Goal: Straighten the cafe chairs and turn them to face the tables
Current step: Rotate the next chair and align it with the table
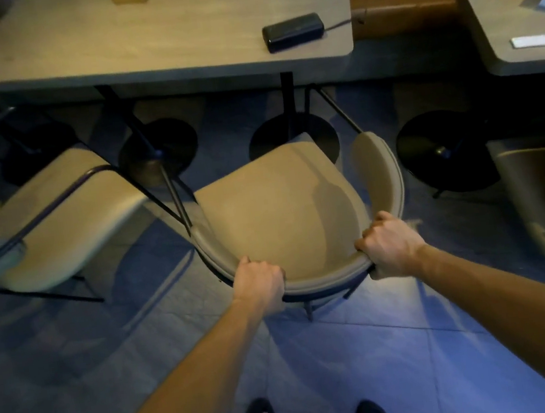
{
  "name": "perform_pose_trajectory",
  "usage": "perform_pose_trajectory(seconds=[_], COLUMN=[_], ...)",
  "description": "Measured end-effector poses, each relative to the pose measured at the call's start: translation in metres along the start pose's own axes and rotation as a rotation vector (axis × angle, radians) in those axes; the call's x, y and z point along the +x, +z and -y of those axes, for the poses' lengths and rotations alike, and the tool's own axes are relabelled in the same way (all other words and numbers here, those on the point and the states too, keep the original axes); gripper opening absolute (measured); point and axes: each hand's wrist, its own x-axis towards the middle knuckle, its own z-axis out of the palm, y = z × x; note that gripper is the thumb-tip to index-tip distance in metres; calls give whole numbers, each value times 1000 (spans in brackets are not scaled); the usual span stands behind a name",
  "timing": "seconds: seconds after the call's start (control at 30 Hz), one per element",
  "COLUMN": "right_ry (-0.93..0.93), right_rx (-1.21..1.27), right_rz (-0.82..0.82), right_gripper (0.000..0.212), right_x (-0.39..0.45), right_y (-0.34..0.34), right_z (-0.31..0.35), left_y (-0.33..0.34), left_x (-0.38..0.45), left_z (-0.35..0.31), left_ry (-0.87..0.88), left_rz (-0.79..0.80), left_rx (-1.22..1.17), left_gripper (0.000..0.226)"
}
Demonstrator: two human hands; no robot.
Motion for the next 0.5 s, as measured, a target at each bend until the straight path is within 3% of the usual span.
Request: perform_pose_trajectory(seconds=[0.17, 0.23, 0.33, 0.43, 0.5], right_ry=[92, 104, 108, 143, 150], right_rx=[104, 140, 180, 226, 192], right_rz=[29, 46, -2, -85, -102], right_gripper=[23, 29, 53, 95, 111], right_x=[-10, -6, -2, -7, -13], right_y=[-2, -7, -8, -2, 2], right_z=[77, 108, 136, 137, 131], left_y=[17, 24, 31, 33, 33], left_x=[-19, -25, -31, -39, -47], left_z=[51, 76, 103, 113, 111], left_ry=[103, 107, 114, 149, 202], left_rz=[-16, -50, -138, -215, -181], left_rx=[65, 86, 59, 6, 24], left_gripper=[32, 36, 45, 98, 113])
